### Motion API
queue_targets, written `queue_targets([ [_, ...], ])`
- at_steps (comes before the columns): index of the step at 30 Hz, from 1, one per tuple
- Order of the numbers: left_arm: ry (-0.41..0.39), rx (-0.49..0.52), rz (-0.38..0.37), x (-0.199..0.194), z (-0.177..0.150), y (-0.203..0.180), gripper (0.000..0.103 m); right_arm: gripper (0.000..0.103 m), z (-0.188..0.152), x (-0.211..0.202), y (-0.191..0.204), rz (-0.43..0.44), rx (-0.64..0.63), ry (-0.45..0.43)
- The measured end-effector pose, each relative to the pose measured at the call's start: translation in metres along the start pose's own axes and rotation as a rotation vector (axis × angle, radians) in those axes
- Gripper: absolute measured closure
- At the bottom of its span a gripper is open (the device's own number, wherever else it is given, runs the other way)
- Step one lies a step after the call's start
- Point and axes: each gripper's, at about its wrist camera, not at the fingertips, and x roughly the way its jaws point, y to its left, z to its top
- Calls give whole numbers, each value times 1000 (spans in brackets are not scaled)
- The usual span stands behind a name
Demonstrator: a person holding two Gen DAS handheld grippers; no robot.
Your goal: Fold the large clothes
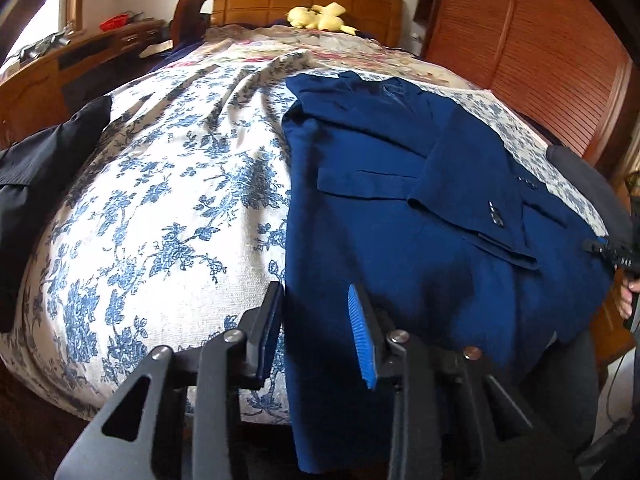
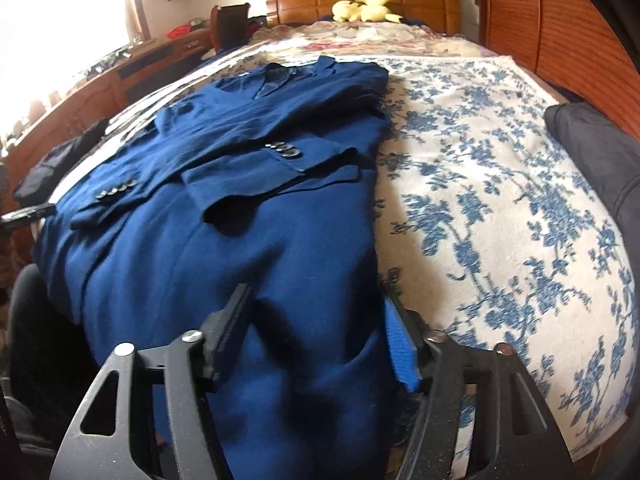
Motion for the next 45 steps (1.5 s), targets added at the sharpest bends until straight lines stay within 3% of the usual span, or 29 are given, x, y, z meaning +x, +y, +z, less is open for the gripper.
queue_targets([
  [1, 2, 10, -3, 0, -1, 0, 71, 66, 0, -2, 3, 11, -3, 2],
  [3, 4, 25, -15, -1, -2, 1, 71, 72, 1, -4, 8, 6, -1, 13],
  [7, 4, 19, -50, -4, -5, 5, 71, 80, 2, -6, 16, -1, 16, 19],
  [19, 10, 13, -34, -8, -21, -2, 71, 81, 4, -3, 25, -63, -7, 42],
  [28, 0, 18, -80, -11, -22, -6, 71, 80, 1, -6, 24, -26, 10, 26],
  [33, 12, 21, -57, -6, -24, -7, 72, 80, -2, -3, 26, -7, 4, 37],
  [34, 9, 23, -49, -7, -23, -7, 103, 80, -3, -1, 25, 4, 12, 40],
  [35, -11, 28, -25, -11, -21, -9, 103, 81, -3, -1, 23, 30, 26, 43],
  [37, -46, 28, -32, -19, -16, -12, 103, 96, -2, -3, 23, 81, 35, 37],
  [45, -178, 61, -24, -68, 22, -25, 103, 99, 25, -35, 28, 142, 46, -90],
])
